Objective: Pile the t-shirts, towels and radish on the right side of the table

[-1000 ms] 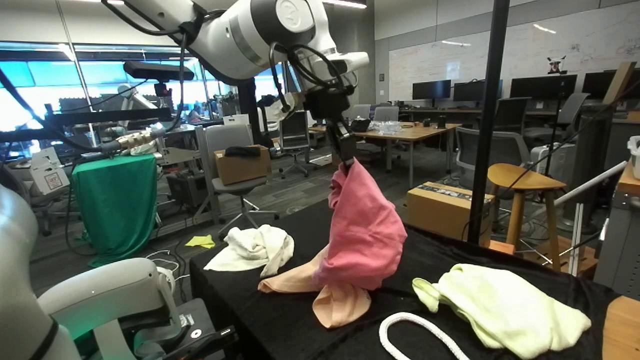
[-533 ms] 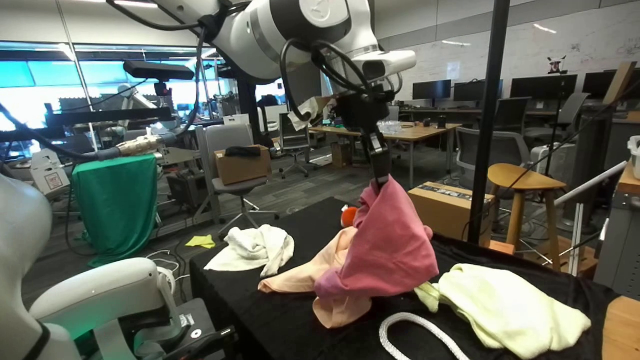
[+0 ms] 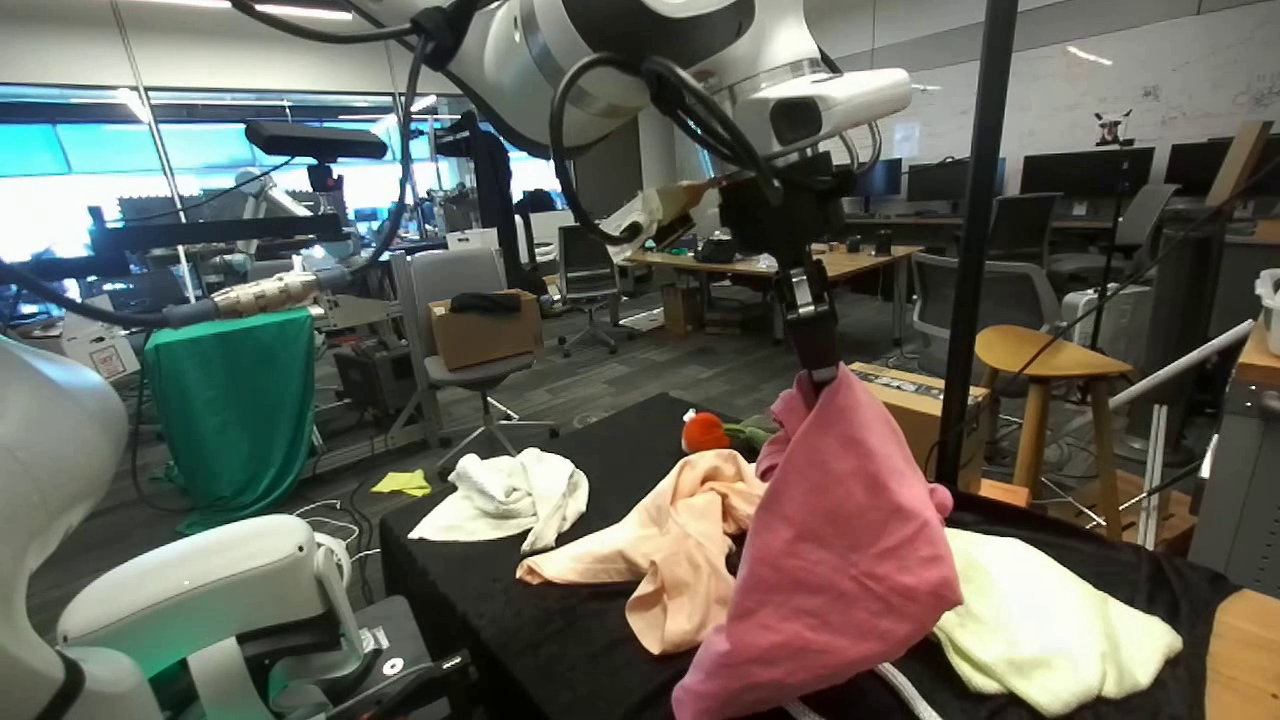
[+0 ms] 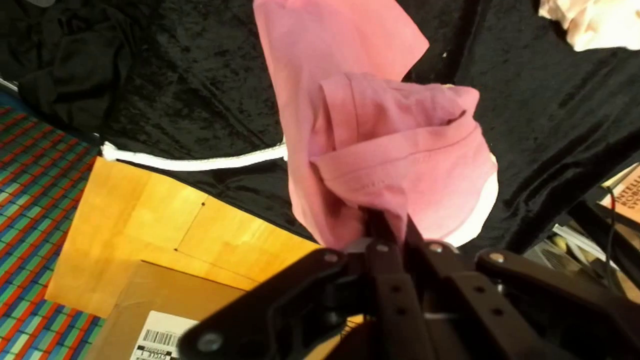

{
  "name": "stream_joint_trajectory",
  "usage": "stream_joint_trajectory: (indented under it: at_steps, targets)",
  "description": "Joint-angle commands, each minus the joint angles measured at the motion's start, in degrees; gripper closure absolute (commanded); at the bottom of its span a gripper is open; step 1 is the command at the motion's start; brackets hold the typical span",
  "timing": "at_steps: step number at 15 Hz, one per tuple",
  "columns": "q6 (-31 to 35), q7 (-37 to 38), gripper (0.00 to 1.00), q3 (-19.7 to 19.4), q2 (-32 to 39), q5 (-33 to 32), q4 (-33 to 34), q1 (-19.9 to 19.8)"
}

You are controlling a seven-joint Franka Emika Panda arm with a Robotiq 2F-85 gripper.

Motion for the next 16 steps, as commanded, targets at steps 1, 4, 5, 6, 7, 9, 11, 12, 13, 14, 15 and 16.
stream_joint_trajectory:
  at_steps: [1, 4, 5, 6, 7, 9, 11, 12, 13, 14, 15, 16]
  targets:
    - [-0.21, 3.25, 0.93, 1.12, -0.83, -2.04, 0.32, -1.23]
    - [-0.44, 4.00, 0.66, 1.81, 0.62, -3.33, 1.35, -0.93]
    - [-0.52, 4.09, 0.60, 1.99, 0.94, -3.75, 1.59, -0.71]
    - [-0.67, 4.34, 0.53, 2.30, 1.21, -4.22, 1.86, -0.60]
    - [-0.81, 4.70, 0.45, 2.69, 1.47, -4.85, 2.11, -0.55]
    - [-0.90, 4.76, 0.29, 3.26, 1.99, -5.34, 2.47, -0.04]
    - [-0.85, 4.43, 0.15, 4.67, 2.75, -6.33, 2.46, 1.28]
    - [-0.69, 4.01, 0.07, 5.45, 3.15, -6.57, 2.44, 2.17]
    - [-0.29, 2.78, 0.01, 6.12, 3.59, -6.29, 2.29, 3.48]
    - [0.08, 1.83, 0.00, 7.36, 4.65, -5.98, 2.15, 5.25]
    - [0.17, 1.03, 0.00, 8.31, 5.65, -5.84, 2.52, 6.66]
    - [0.57, 0.93, 0.00, 9.58, 7.46, -6.26, 2.96, 8.13]
